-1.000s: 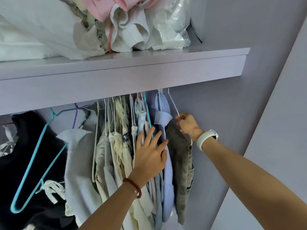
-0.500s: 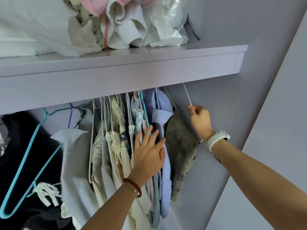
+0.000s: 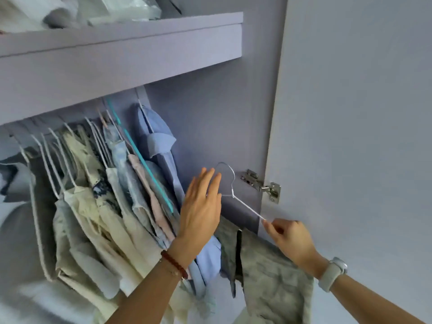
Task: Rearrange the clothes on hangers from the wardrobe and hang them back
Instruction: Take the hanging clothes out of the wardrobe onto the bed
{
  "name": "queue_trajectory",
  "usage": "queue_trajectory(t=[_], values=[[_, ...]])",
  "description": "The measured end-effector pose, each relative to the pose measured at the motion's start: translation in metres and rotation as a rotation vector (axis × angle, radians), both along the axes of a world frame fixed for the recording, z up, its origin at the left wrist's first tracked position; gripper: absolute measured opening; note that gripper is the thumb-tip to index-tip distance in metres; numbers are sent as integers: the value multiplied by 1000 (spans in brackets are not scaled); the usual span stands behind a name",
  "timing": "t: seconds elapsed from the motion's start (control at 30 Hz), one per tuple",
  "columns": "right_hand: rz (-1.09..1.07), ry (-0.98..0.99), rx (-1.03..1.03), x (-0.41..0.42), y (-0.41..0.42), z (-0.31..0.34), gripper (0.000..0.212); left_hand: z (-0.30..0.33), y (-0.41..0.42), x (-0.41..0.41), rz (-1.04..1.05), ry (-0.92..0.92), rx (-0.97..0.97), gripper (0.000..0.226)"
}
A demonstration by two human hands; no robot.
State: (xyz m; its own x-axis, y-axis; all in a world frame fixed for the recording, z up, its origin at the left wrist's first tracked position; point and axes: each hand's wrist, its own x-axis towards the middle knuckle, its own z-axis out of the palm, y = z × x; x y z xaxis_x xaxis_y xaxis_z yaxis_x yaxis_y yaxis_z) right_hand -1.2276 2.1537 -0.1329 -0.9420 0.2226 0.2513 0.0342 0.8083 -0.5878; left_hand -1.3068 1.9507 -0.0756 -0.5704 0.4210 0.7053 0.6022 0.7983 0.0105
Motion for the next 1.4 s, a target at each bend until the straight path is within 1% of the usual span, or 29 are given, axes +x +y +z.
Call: queue_trajectory(t=[0.07,0.13,0.23,0.3,0.37,0.43,0.53,0.6,0.67,0.73,0.8,0.83,0.93,1.0,1.07,1.13,1.17,1.2,1.27,1.3,1.4], values=[[-43,51,69,40,22,-11,50,-24,17,7,-118,-180,24,41],[-102,91,143,82,40,-18,47,-55,32,18,-215,-369,-12,41],[-241,87,233,147,56,-22,49,-92,59,45,-466,-592,-37,39],[-321,74,258,192,65,-25,49,-101,82,71,-584,-717,2,40],[-477,55,248,242,80,-27,48,-105,110,105,-679,-743,36,41],[-665,57,227,294,92,-25,42,-102,140,145,-817,-746,44,39],[-877,160,183,364,101,-10,37,-84,186,205,-1015,-818,58,35],[-1014,211,215,403,106,2,38,-68,215,241,-1131,-880,66,34],[-1108,223,237,440,114,13,35,-53,243,275,-1241,-891,73,34],[-1204,170,218,475,124,21,25,-44,274,307,-1282,-884,49,22],[-1292,81,192,508,132,21,15,-41,310,340,-1264,-860,38,16],[-1315,45,196,522,137,19,14,-42,329,357,-1248,-854,38,16],[-1288,17,311,553,159,12,15,-48,381,398,-1216,-841,69,15],[-1275,92,274,567,184,11,14,-51,417,421,-1193,-809,111,16],[-1302,216,214,571,210,11,17,-47,444,433,-1182,-745,191,20],[-1322,312,143,587,249,10,19,-37,483,454,-1198,-642,252,31],[-1328,346,95,596,269,11,18,-32,503,465,-1204,-573,252,34],[-1345,371,32,607,288,11,16,-29,523,476,-1195,-496,221,35],[-1405,419,-93,634,323,8,14,-26,561,501,-1155,-390,69,39],[-1436,437,-141,650,342,7,15,-27,578,516,-1147,-391,-29,43],[-1530,484,-213,701,396,2,17,-48,619,566,-1183,-483,-352,52]])
